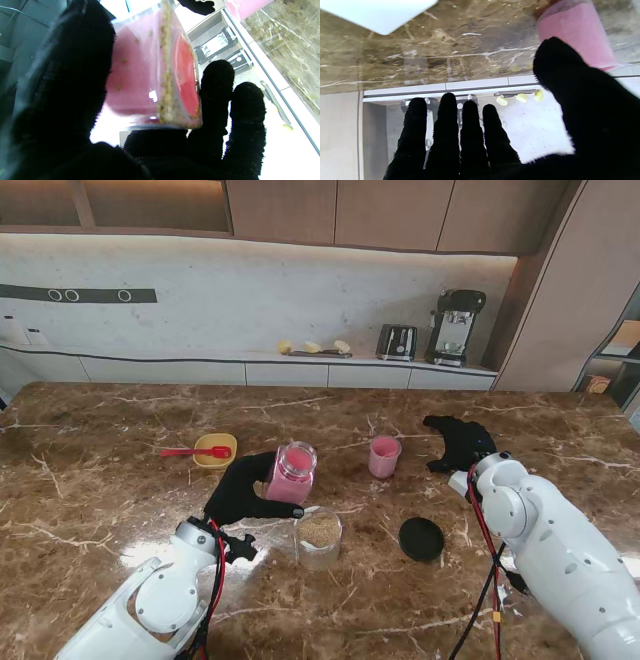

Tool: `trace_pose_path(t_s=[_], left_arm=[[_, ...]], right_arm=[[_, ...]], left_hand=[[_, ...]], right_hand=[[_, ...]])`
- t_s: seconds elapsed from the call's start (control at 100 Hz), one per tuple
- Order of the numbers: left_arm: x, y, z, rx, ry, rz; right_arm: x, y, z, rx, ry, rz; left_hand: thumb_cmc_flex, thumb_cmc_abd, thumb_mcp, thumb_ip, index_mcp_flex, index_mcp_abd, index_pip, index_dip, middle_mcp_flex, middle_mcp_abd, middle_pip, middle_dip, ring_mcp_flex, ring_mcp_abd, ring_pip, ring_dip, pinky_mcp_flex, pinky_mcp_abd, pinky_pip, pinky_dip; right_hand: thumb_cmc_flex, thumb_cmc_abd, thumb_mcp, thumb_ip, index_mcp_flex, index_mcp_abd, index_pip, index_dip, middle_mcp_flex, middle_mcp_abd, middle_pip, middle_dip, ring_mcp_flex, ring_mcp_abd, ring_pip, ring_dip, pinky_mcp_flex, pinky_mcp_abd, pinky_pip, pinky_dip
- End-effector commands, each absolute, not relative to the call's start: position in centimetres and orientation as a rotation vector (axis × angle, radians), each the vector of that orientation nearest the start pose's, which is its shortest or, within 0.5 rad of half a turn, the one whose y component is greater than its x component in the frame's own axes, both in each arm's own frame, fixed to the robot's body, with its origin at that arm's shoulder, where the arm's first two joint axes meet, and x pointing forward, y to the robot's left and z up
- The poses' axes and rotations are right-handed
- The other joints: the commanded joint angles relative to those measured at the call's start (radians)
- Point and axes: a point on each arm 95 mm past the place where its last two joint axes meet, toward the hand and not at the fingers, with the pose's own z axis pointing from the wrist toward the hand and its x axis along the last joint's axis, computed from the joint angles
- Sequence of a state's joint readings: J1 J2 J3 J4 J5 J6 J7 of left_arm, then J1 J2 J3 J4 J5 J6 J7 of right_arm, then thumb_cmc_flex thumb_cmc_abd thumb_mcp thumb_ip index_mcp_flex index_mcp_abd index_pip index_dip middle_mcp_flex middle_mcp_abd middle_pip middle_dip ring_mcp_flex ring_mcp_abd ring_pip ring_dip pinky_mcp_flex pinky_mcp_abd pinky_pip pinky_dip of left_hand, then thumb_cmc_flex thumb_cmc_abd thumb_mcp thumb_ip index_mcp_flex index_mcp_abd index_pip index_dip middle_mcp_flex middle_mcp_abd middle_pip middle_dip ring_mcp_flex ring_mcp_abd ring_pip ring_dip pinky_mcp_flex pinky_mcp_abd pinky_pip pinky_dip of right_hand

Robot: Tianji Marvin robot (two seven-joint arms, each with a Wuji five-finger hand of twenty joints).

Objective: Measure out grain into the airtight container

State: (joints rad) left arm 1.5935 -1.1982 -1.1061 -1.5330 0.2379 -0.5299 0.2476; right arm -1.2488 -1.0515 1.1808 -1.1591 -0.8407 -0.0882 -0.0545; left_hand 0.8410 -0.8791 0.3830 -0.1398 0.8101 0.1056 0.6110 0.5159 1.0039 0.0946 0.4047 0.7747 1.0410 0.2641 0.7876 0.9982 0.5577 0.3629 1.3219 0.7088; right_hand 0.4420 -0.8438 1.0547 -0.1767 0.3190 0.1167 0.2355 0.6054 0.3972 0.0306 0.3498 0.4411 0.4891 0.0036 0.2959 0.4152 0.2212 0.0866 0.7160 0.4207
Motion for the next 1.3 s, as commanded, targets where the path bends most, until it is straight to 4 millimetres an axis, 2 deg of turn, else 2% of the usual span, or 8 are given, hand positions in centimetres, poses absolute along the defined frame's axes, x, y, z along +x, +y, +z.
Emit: trace_pose_path(t_s=[0.0,0.2,0.4,0.55,0.66,0.8,1.13,1.29], left_arm=[[36.5,-6.4,-32.4,-1.570,0.852,-2.566],[36.4,-6.2,-32.4,-1.570,0.861,-2.555],[36.3,-6.2,-32.4,-1.578,0.865,-2.545],[36.3,-6.1,-32.5,-1.582,0.870,-2.539],[36.3,-6.0,-32.4,-1.583,0.871,-2.532],[36.2,-5.8,-32.4,-1.585,0.873,-2.522],[36.1,-5.7,-32.5,-1.597,0.877,-2.503],[36.1,-5.7,-32.5,-1.598,0.882,-2.503]], right_arm=[[49.3,-9.1,-34.0,1.374,1.439,1.363],[50.1,-7.9,-34.8,1.529,1.452,1.497],[50.7,-6.9,-35.5,1.700,1.446,1.564],[51.0,-6.6,-36.1,1.808,1.428,1.557],[51.3,-6.4,-36.6,1.865,1.400,1.544],[51.7,-6.1,-37.0,1.930,1.377,1.537],[51.5,-5.5,-37.9,2.039,1.393,1.540],[50.8,-5.6,-38.3,2.054,1.385,1.544]], left_hand=[[0.241,0.456,0.504,0.016,0.251,-0.319,0.338,0.089,0.132,-0.156,0.162,0.063,0.044,-0.058,0.026,0.008,0.000,-0.020,0.043,0.016],[0.239,0.456,0.505,0.015,0.252,-0.320,0.338,0.089,0.132,-0.157,0.162,0.063,0.044,-0.057,0.027,0.008,0.000,-0.019,0.044,0.016],[0.238,0.456,0.506,0.014,0.253,-0.323,0.342,0.091,0.134,-0.159,0.163,0.064,0.045,-0.059,0.028,0.008,0.000,-0.019,0.044,0.016],[0.237,0.455,0.507,0.014,0.253,-0.325,0.343,0.093,0.134,-0.160,0.162,0.064,0.045,-0.058,0.027,0.007,0.000,-0.019,0.045,0.016],[0.235,0.455,0.507,0.014,0.252,-0.327,0.344,0.094,0.135,-0.162,0.163,0.064,0.046,-0.060,0.028,0.007,0.000,-0.020,0.045,0.016],[0.235,0.456,0.507,0.014,0.252,-0.329,0.346,0.095,0.135,-0.164,0.162,0.065,0.046,-0.061,0.027,0.007,0.001,-0.022,0.045,0.016],[0.235,0.456,0.506,0.014,0.250,-0.329,0.347,0.096,0.133,-0.163,0.162,0.067,0.044,-0.061,0.026,0.007,-0.002,-0.021,0.044,0.016],[0.236,0.456,0.504,0.013,0.249,-0.328,0.347,0.097,0.133,-0.162,0.162,0.068,0.042,-0.060,0.026,0.007,-0.003,-0.023,0.043,0.016]], right_hand=[[0.044,-0.043,0.049,0.019,-0.049,0.026,-0.024,-0.010,-0.048,-0.001,-0.008,-0.015,-0.045,-0.022,-0.009,-0.026,-0.031,-0.025,-0.044,0.026],[0.108,-0.089,0.096,0.016,-0.134,0.060,-0.052,-0.009,-0.138,0.012,0.000,-0.023,-0.106,-0.039,-0.045,-0.060,-0.018,-0.094,-0.094,0.032],[0.154,-0.126,0.124,0.017,-0.190,0.075,-0.068,0.004,-0.186,0.013,0.006,-0.041,-0.113,-0.055,-0.073,-0.111,0.028,-0.147,-0.146,-0.022],[0.176,-0.117,0.123,0.022,-0.213,0.080,-0.082,0.019,-0.162,0.012,0.009,-0.050,-0.061,-0.052,-0.081,-0.133,0.049,-0.086,-0.075,-0.007],[0.179,-0.100,0.110,0.023,-0.216,0.081,-0.117,0.025,-0.163,0.012,0.006,-0.044,-0.038,-0.017,-0.043,-0.081,0.032,-0.024,-0.025,0.049],[0.179,-0.092,0.098,0.027,-0.196,0.077,-0.190,0.058,-0.168,0.013,0.003,-0.021,-0.054,-0.009,-0.039,-0.028,0.009,-0.016,-0.056,0.096],[0.173,-0.088,0.075,0.023,-0.084,-0.027,-0.112,0.089,-0.142,0.010,-0.015,-0.025,-0.101,0.000,-0.053,-0.032,-0.032,-0.008,-0.092,0.104],[0.158,-0.076,0.064,0.023,-0.001,-0.038,-0.068,0.093,-0.127,0.011,-0.032,-0.029,-0.101,0.001,-0.056,-0.032,-0.032,-0.007,-0.098,0.113]])
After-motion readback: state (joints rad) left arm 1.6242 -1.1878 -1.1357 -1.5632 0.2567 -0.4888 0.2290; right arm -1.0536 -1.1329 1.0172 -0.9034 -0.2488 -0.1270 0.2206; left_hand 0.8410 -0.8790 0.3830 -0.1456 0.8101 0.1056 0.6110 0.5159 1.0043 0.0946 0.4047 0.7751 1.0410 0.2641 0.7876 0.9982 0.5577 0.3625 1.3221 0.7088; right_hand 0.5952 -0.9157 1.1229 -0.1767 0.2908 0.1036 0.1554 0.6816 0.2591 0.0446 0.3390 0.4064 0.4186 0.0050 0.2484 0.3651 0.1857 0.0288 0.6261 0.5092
